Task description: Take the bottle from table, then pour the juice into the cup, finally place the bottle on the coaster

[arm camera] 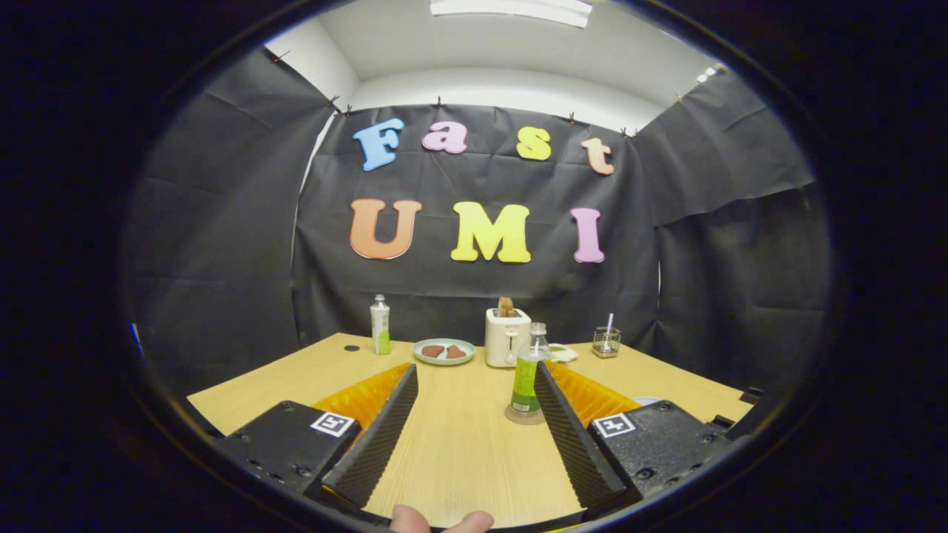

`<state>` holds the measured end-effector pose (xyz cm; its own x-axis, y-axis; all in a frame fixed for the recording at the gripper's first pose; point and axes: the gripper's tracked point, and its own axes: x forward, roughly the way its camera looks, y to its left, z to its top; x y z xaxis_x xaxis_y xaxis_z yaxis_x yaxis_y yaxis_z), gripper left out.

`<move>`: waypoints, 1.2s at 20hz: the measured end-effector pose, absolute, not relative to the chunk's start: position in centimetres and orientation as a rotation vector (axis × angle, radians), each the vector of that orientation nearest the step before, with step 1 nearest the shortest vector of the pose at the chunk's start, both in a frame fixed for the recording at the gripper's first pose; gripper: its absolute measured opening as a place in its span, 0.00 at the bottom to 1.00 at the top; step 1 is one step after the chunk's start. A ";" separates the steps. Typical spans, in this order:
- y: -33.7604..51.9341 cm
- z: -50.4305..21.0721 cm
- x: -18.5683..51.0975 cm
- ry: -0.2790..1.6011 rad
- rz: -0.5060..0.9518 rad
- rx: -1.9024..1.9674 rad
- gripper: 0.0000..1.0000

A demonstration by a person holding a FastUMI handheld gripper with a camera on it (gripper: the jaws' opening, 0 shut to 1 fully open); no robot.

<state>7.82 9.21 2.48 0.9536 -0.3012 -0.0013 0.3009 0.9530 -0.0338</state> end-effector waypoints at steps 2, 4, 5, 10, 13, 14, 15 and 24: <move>8.9 2.3 7.7 0.008 -0.315 -0.023 1.00; 8.8 1.7 7.7 0.016 -0.313 -0.007 1.00; 8.4 1.5 7.6 0.021 -0.324 -0.001 1.00; 7.9 1.8 7.3 0.014 -0.346 -0.013 1.00; 7.8 1.8 7.3 0.009 -0.343 -0.018 1.00; 7.8 1.9 7.3 0.009 -0.344 -0.017 1.00; 7.7 1.9 7.3 0.008 -0.346 -0.017 1.00; 7.3 2.1 6.9 0.003 -0.364 -0.026 1.00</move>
<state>6.94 7.30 2.11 0.9346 -0.3557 0.0016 0.3556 0.9343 -0.0262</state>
